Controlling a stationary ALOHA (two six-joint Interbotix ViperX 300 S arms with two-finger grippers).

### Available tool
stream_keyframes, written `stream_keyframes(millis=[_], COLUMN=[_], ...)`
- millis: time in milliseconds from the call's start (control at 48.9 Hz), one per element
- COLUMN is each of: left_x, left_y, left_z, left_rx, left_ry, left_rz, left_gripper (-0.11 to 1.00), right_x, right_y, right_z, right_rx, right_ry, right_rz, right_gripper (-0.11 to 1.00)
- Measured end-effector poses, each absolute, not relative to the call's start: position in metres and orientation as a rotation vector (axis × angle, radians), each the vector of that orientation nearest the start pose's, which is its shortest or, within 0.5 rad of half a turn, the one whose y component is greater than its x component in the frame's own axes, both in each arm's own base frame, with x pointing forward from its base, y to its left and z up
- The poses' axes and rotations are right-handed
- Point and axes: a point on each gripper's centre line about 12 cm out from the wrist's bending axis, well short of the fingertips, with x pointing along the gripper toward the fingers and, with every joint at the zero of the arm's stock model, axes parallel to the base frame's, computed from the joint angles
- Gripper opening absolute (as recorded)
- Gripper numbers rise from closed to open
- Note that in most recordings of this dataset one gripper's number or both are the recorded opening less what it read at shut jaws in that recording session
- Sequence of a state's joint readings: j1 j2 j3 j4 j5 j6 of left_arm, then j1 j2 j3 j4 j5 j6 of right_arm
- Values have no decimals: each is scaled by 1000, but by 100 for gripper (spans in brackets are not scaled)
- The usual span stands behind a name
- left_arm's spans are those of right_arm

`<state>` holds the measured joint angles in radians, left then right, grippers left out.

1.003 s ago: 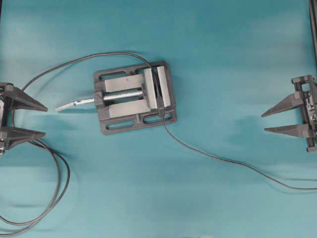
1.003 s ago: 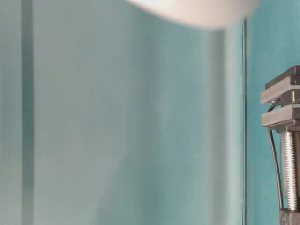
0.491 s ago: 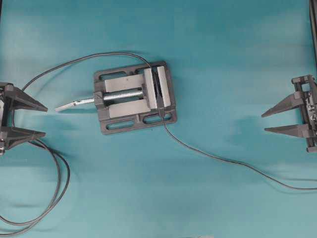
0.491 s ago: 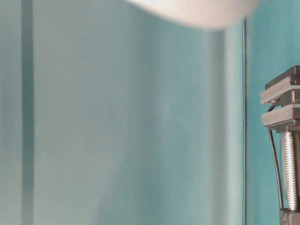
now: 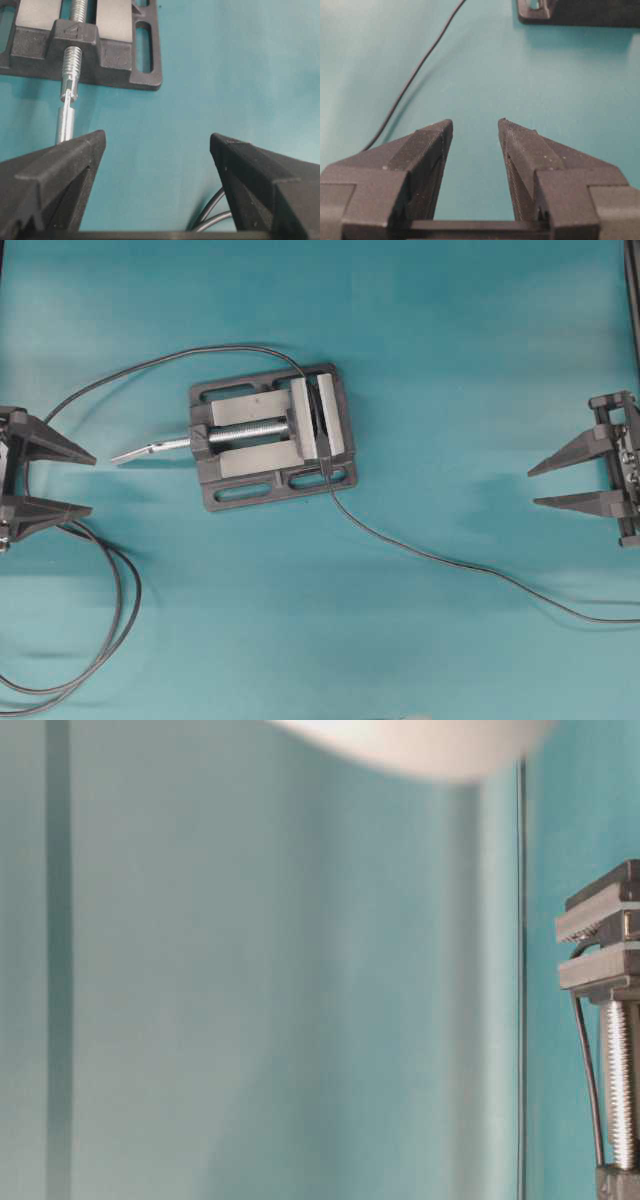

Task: Insert the USB cable into the fixed female connector.

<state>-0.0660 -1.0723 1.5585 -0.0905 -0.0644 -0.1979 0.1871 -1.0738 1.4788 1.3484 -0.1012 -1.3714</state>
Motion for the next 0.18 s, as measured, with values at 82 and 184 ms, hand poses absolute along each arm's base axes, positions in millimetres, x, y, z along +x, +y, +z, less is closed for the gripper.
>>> stream_keyframes(millis=[82,184], left_x=[138,138], left_y=[-8,-8], left_z=[134,134], left_rx=[-269,-269], left_ry=[429,427], left_rz=[2,3], left_gripper=[100,100], right_x=[149,149], right_y=[16,16], right_z=[161,161], right_rx=[-78,-78], right_ry=[376,376], right_rz=[92,92], right_gripper=[47,47])
